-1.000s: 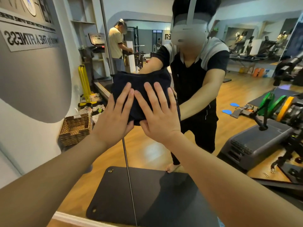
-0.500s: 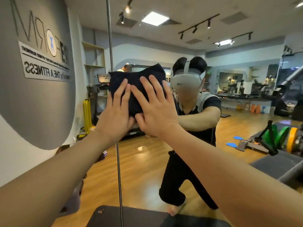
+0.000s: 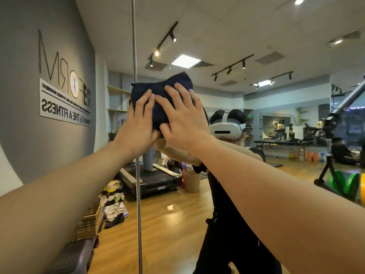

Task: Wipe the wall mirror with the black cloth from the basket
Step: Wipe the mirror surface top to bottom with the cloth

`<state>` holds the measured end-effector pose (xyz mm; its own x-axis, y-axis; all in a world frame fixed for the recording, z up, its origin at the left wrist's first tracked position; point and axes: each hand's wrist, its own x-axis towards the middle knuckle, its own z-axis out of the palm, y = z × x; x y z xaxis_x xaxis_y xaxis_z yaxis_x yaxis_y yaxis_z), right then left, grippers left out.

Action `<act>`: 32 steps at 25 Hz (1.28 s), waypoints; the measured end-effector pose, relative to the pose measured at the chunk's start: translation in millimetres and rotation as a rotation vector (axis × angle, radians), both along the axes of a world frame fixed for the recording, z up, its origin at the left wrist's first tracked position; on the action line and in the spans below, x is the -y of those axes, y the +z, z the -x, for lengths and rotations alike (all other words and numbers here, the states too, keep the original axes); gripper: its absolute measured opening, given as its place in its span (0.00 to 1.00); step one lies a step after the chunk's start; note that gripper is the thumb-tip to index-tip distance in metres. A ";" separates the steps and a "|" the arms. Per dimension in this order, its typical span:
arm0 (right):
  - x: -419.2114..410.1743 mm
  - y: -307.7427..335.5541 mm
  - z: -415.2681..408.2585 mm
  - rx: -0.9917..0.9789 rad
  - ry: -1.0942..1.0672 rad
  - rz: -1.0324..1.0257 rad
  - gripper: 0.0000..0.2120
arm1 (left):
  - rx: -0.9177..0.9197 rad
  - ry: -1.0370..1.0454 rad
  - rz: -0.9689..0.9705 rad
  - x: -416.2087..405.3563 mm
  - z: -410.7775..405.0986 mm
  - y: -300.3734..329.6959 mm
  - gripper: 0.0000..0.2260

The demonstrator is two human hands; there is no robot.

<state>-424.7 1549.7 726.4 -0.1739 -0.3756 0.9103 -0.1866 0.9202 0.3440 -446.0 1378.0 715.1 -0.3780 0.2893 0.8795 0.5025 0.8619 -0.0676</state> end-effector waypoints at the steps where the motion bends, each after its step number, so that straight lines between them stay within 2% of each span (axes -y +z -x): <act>1: -2.0 -1.2 -1.1 0.008 0.001 -0.004 0.32 | 0.002 0.017 0.006 -0.6 -0.8 -0.5 0.41; 4: -17.6 -10.3 -8.2 0.012 -0.017 -0.022 0.31 | 0.011 0.043 0.041 -14.0 -7.1 -6.6 0.42; 11: -83.9 -34.0 -27.2 -0.030 -0.078 -0.064 0.32 | 0.016 -0.025 -0.014 -84.3 -28.2 -38.8 0.40; 17: -184.0 -46.3 -61.7 -0.070 -0.090 -0.057 0.33 | -0.019 -0.105 0.047 -178.6 -62.2 -48.6 0.41; 21: -284.5 -68.4 -100.0 -0.108 -0.095 0.017 0.34 | -0.093 -0.201 0.153 -274.5 -87.8 -54.7 0.40; 23: -335.3 -65.2 -121.6 -0.114 -0.089 0.073 0.33 | -0.108 -0.236 0.186 -330.4 -104.4 -44.6 0.40; 26: -372.1 -25.4 -135.6 -0.130 -0.072 0.167 0.33 | -0.112 -0.231 0.177 -377.4 -123.5 0.8 0.40; 29: -353.3 14.0 -129.5 -0.149 -0.065 0.233 0.33 | -0.125 -0.174 0.191 -366.6 -123.4 46.5 0.41; 32: -320.8 25.1 -119.5 -0.141 -0.067 0.233 0.33 | -0.127 -0.182 0.172 -333.8 -113.5 56.0 0.39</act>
